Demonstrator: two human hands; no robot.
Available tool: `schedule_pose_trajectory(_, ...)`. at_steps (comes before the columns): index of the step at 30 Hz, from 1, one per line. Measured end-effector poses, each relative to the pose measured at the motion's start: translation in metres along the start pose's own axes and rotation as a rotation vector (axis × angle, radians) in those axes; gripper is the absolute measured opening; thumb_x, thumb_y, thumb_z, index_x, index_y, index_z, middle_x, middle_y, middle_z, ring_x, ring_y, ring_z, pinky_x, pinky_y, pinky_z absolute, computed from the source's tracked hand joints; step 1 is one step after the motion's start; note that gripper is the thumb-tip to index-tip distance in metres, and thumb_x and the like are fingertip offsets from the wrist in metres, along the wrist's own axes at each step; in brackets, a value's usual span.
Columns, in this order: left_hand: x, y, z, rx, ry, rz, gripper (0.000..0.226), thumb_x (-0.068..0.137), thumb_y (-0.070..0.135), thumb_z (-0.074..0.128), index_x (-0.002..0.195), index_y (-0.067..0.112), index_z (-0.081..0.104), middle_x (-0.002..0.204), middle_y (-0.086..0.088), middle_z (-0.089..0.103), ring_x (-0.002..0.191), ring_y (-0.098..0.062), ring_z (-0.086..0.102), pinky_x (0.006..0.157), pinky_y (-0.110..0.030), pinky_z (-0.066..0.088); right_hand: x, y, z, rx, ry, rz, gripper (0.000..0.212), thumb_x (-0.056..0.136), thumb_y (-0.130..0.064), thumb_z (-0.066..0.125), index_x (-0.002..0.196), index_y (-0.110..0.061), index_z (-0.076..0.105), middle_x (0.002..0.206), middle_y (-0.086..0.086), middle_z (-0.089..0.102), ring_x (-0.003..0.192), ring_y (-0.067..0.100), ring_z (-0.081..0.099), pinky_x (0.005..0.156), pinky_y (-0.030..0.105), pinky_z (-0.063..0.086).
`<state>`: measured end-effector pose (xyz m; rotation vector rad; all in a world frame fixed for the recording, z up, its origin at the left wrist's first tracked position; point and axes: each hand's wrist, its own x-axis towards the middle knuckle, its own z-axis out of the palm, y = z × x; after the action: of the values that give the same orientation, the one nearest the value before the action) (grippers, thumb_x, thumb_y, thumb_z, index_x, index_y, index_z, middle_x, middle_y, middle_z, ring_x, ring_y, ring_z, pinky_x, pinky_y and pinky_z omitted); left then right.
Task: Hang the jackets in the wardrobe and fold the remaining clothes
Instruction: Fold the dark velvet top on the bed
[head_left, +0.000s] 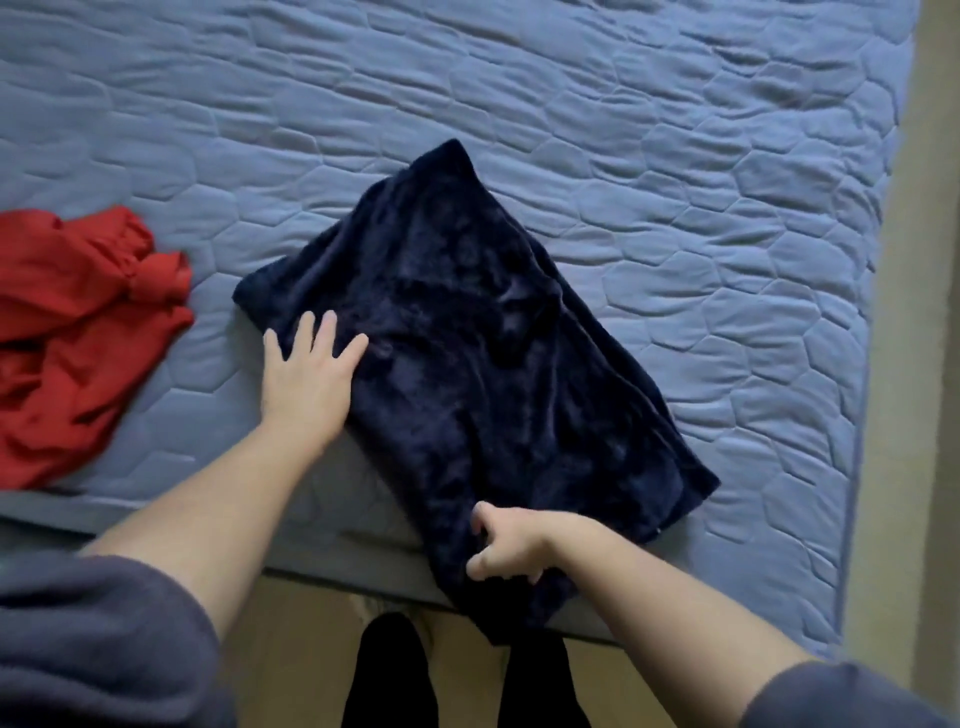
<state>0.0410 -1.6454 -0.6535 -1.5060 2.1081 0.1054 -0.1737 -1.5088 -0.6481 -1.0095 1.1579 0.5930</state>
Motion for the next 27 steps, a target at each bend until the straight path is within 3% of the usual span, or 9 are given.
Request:
schedule_pose_trajectory(1,-0.006,0.002,0.002,-0.087,0.002,-0.052,0.064,0.092,0.016,0.045,0.15,0.028,0.021,0.16,-0.01,0.005,0.147,-0.028,0.004,0.114,-0.055,0.013,0.001,-0.005,-0.004,-0.102,0.073,-0.043,0.041,0.082,-0.039,0.056,0.118,-0.019,0.051,0.111,0.005,0.059,0.101,0.026,0.059,0.079,0.036,0.053)
schedule_pose_trajectory(3,-0.012,0.015,0.001,-0.292,0.115,-0.1,0.065,0.088,0.019,0.048,0.149,0.022,0.026,0.16,-0.011,0.009,0.147,-0.029,0.006,0.114,-0.056,0.012,0.002,-0.006,-0.023,-0.326,0.565,-0.165,0.025,0.083,-0.03,0.051,0.104,-0.018,0.06,0.108,0.004,0.06,0.102,0.027,0.057,0.077,0.033,0.042)
schedule_pose_trajectory(6,-0.005,0.051,0.002,-0.392,0.296,-0.079,0.061,0.092,0.033,0.043,0.15,0.021,0.025,0.16,-0.009,0.009,0.147,-0.028,0.006,0.114,-0.057,0.007,0.008,0.0,-0.065,-0.514,1.226,-0.323,0.042,0.081,-0.018,0.052,0.123,-0.015,0.057,0.132,0.008,0.053,0.124,0.031,0.048,0.095,0.043,0.039)
schedule_pose_trajectory(8,0.006,0.074,0.011,-0.403,0.305,-0.076,0.062,0.094,0.039,0.038,0.151,0.024,0.02,0.161,-0.008,0.007,0.148,-0.027,0.004,0.114,-0.058,0.003,0.024,0.003,-0.097,-0.603,1.192,-0.344,0.058,0.09,-0.026,0.047,0.146,-0.02,0.036,0.157,0.004,0.027,0.146,0.026,0.022,0.114,0.051,0.021)
schedule_pose_trajectory(11,0.024,0.088,0.042,-0.343,0.244,-0.109,0.063,0.094,0.045,0.028,0.152,0.027,0.014,0.161,-0.008,0.005,0.148,-0.027,0.001,0.115,-0.059,-0.003,0.064,0.01,-0.127,-0.722,1.025,-0.246,0.062,0.097,-0.046,0.033,0.153,-0.034,0.009,0.162,-0.005,0.001,0.149,0.021,-0.003,0.116,0.057,0.003)
schedule_pose_trajectory(18,0.033,0.084,0.071,-0.57,0.397,-0.127,0.066,0.092,0.042,0.041,0.152,0.024,0.019,0.161,-0.006,0.006,0.148,-0.024,0.003,0.116,-0.049,-0.008,0.098,0.048,-0.138,-0.403,1.188,0.114,0.065,0.095,-0.057,0.03,0.151,-0.04,0.001,0.162,-0.004,-0.004,0.149,0.023,-0.001,0.114,0.06,0.008)
schedule_pose_trajectory(21,0.018,0.078,0.062,-0.875,0.516,-0.373,0.076,0.089,0.036,0.055,0.152,0.016,0.017,0.161,-0.01,0.004,0.148,-0.024,0.003,0.117,-0.039,-0.002,0.082,0.043,-0.151,-0.13,1.15,0.18,0.079,0.089,-0.061,0.043,0.152,-0.035,0.003,0.157,0.008,0.019,0.143,0.029,0.022,0.109,0.055,0.027)
schedule_pose_trajectory(23,0.006,0.072,0.056,-1.179,0.506,-0.676,0.084,0.086,0.035,0.062,0.151,0.014,0.015,0.16,-0.01,0.009,0.147,-0.022,0.008,0.117,-0.037,0.006,0.067,0.04,-0.165,0.043,1.106,0.099,0.08,0.085,-0.056,0.057,0.149,-0.022,0.022,0.141,0.011,0.042,0.128,0.03,0.042,0.1,0.044,0.039)
schedule_pose_trajectory(27,-0.02,0.073,0.055,-1.844,0.084,-1.052,0.075,0.078,0.049,0.072,0.135,0.014,0.039,0.14,-0.004,0.047,0.125,-0.022,0.048,0.107,-0.034,0.038,0.039,0.036,-0.188,0.581,0.699,-0.013,0.054,0.078,-0.044,0.074,0.119,-0.011,0.061,0.099,0.004,0.071,0.083,0.015,0.07,0.069,0.025,0.055)
